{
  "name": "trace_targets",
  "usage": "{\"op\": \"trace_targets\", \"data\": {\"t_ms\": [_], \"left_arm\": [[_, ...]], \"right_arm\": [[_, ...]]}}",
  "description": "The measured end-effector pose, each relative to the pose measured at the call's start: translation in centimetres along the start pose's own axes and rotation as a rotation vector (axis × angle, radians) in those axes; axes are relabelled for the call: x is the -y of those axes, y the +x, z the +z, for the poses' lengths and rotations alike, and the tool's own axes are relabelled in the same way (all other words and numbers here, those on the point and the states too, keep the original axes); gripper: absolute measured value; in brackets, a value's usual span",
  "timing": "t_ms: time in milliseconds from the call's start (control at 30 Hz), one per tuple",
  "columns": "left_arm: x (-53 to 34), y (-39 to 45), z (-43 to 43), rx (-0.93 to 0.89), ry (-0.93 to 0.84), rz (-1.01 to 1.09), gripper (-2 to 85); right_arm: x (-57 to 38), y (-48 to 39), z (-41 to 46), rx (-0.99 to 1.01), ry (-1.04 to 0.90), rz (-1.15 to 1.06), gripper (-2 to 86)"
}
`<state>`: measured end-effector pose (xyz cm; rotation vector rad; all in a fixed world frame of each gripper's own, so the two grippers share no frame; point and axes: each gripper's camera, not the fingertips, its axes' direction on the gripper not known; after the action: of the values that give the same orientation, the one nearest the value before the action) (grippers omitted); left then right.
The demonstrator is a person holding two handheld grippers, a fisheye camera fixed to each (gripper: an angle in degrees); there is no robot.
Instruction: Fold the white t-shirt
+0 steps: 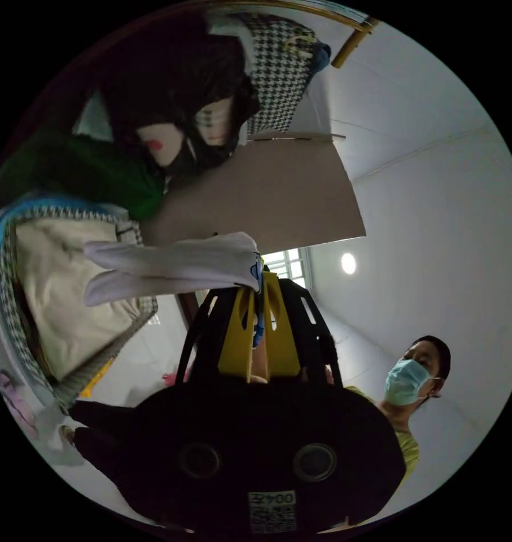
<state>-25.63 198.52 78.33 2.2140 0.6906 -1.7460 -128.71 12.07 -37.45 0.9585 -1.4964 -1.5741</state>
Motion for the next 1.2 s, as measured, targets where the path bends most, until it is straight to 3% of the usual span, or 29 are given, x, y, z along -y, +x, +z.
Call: {"op": "trace_targets", "data": {"t_ms": [133, 233, 300, 367, 467, 733, 900, 1200], "left_arm": [[4.1, -3.9, -2.1, 0.089, -0.096, -0.066, 4.5], [4.4, -11.9, -3.7, 0.18, -0.19, -0.256, 4.5], [3.1, -18.8, -4.9, 0.171, -0.221, -0.432, 4.1], [2.5, -21.7, -5.6, 0.195, -0.238, -0.493, 3.9], [2.7, -23.6, -6.8, 0.23, -0.276, -0.504, 3.7], [5.3, -25.3, -9.8, 0.202, -0.325, -0.522, 3.5], [8.8, -23.6, -12.2, 0.001, -0.168, -0.464, 3.3], [23.2, -15.7, -15.0, 0.001, -0.054, -0.235, 3.0]], "right_arm": [[0.9, 7.8, 4.7, -0.206, -0.044, -0.009, 3.6], [-2.5, 18.3, 6.7, -0.344, -0.105, 0.148, 3.2], [-5.4, 24.8, 7.1, -0.384, -0.116, 0.277, 3.0], [-9.0, 30.9, 7.3, -0.421, -0.106, 0.415, 2.6], [-10.9, 34.3, 8.1, -0.428, -0.102, 0.444, 2.5], [-8.5, 36.7, 12.3, -0.521, -0.182, 0.377, 2.3], [-4.5, 35.4, 14.9, -0.44, -0.133, 0.322, 2.3], [12.0, 27.4, 25.5, -0.411, -0.154, 0.097, 1.9]]}}
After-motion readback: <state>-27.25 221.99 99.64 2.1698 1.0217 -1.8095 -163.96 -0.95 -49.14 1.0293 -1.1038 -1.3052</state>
